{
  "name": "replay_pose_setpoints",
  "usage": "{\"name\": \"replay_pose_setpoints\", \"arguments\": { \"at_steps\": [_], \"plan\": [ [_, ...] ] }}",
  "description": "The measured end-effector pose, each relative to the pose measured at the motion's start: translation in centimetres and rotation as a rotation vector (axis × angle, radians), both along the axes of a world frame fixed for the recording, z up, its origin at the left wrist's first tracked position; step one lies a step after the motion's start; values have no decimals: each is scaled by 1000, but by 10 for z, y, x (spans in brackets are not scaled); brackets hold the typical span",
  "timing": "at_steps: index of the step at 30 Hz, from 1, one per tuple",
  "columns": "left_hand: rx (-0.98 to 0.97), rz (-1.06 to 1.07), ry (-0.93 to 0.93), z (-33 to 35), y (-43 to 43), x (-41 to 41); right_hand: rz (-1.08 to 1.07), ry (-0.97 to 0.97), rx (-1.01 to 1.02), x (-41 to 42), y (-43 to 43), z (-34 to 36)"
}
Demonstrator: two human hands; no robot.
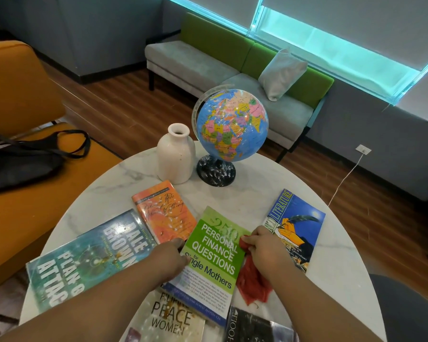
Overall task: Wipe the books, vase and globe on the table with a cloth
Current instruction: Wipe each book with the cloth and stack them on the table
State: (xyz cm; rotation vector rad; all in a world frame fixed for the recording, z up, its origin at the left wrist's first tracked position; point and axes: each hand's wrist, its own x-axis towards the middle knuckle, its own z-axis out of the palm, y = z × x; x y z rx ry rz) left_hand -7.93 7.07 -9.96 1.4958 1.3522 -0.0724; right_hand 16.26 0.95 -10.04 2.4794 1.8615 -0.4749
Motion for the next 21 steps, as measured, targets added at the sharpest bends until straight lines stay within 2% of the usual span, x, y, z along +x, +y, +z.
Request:
{"name": "replay_pose_setpoints", "arguments": {
  "at_steps": [6, 9, 11, 15, 21],
  "plan": [
    [0, 0, -16, 0, 0, 0, 85, 28, -10, -12, 5, -2],
    [6, 2, -6, -1, 1, 0, 8, -4, 11, -6, 10, 4],
    [7, 2, -6, 0, 0, -1, 35, -44, 21, -12, 14, 3],
    [9, -3, -10, -1, 0, -2, 53, 50, 18, -8, 9, -3],
    [12, -10, -8, 0, 1, -1, -8, -10, 26, -15, 17, 3]
  ]
}}
